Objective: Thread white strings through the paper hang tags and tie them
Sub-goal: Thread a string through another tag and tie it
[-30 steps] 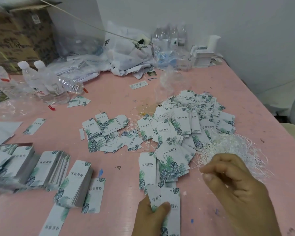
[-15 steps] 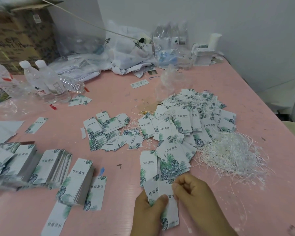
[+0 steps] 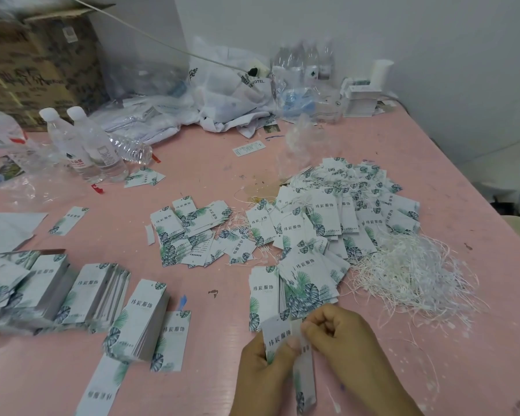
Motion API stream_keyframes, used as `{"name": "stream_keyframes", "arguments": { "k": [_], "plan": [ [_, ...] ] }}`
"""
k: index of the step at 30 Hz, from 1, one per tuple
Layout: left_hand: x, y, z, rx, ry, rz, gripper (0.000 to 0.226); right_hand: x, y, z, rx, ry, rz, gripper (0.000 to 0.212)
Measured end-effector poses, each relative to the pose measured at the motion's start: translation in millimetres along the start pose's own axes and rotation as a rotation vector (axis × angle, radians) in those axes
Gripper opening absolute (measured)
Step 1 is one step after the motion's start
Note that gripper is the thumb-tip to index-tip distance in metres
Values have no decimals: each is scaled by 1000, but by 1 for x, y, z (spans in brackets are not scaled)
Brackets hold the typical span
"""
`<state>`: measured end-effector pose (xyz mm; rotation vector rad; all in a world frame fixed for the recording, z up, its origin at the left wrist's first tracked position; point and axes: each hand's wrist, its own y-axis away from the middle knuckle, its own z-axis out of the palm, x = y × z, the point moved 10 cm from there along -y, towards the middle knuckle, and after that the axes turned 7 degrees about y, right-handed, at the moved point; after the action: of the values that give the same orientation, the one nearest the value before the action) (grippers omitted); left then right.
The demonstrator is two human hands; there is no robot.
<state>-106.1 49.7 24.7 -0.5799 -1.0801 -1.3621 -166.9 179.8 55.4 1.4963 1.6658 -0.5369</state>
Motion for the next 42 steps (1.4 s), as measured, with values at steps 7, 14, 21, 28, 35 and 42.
{"name": "stream_keyframes", "arguments": {
  "k": [7, 14, 21, 28, 35, 42],
  "plan": [
    [-9, -6, -5, -7, 78, -119, 30, 11, -2, 11, -128, -279, 43, 13],
    [-19, -7, -7, -23, 129, -220, 35, 11, -5, 14, -236, -330, 36, 13],
    [-13, -10, -7, -25, 105, -178, 31, 9, -1, 22, -340, -359, 87, 13],
    [-3, -13, -8, 4, 49, -127, 37, 13, 2, 31, -419, -414, 168, 17],
    [-4, -13, -13, 72, -1, -79, 39, 15, 2, 30, -405, -443, 146, 20],
    [-9, -12, -16, 64, 29, -86, 32, 14, 8, 37, -444, -521, 166, 22]
  ]
}}
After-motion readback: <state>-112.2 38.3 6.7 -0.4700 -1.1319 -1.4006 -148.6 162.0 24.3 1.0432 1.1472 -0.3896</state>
